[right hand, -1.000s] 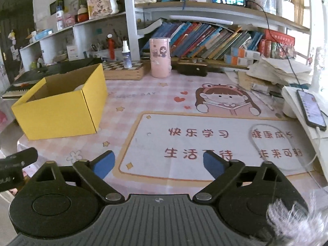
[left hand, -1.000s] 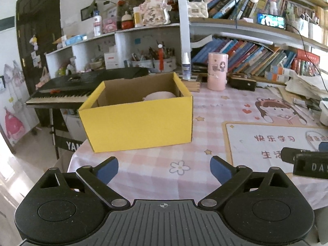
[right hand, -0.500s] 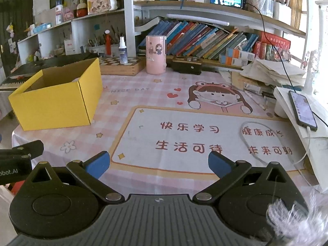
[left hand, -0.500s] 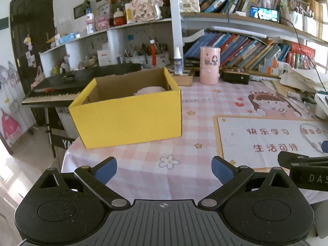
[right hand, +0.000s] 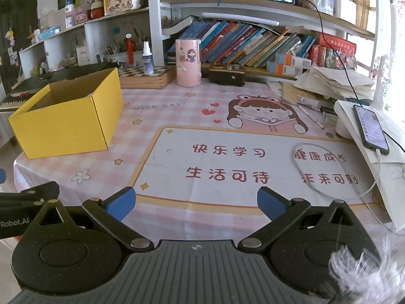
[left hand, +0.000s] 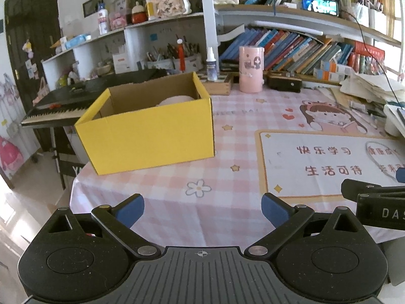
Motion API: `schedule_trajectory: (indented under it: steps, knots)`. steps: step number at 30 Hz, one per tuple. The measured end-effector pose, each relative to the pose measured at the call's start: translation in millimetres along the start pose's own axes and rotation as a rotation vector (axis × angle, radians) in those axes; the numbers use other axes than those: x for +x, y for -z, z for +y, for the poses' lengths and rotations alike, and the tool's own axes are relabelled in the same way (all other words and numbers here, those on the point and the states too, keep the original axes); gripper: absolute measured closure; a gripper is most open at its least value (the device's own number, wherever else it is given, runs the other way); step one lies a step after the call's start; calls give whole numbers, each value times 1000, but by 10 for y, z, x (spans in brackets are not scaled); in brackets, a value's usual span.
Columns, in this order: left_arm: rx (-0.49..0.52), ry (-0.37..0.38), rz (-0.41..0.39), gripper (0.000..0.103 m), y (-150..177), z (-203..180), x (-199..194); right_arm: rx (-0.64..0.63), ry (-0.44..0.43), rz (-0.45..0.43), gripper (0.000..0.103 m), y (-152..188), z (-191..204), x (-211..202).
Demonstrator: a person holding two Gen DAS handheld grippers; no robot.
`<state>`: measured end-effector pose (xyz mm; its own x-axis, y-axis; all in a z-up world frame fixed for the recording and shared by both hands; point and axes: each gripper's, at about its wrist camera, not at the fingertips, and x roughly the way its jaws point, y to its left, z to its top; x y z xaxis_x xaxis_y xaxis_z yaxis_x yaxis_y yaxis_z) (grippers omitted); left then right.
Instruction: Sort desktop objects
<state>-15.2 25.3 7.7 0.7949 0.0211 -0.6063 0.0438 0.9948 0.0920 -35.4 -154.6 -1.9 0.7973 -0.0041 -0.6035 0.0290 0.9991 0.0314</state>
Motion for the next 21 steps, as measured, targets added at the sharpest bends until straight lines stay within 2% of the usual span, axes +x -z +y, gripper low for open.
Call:
schedule_trajectory:
  steps: [9,21]
  knots:
    - [-24,13,15,3,35,-10,11,2,-2,13,0,15,-25,10]
    - [-69,-6,7,4,53,56,9,1,-6,20,0,25,-10,18]
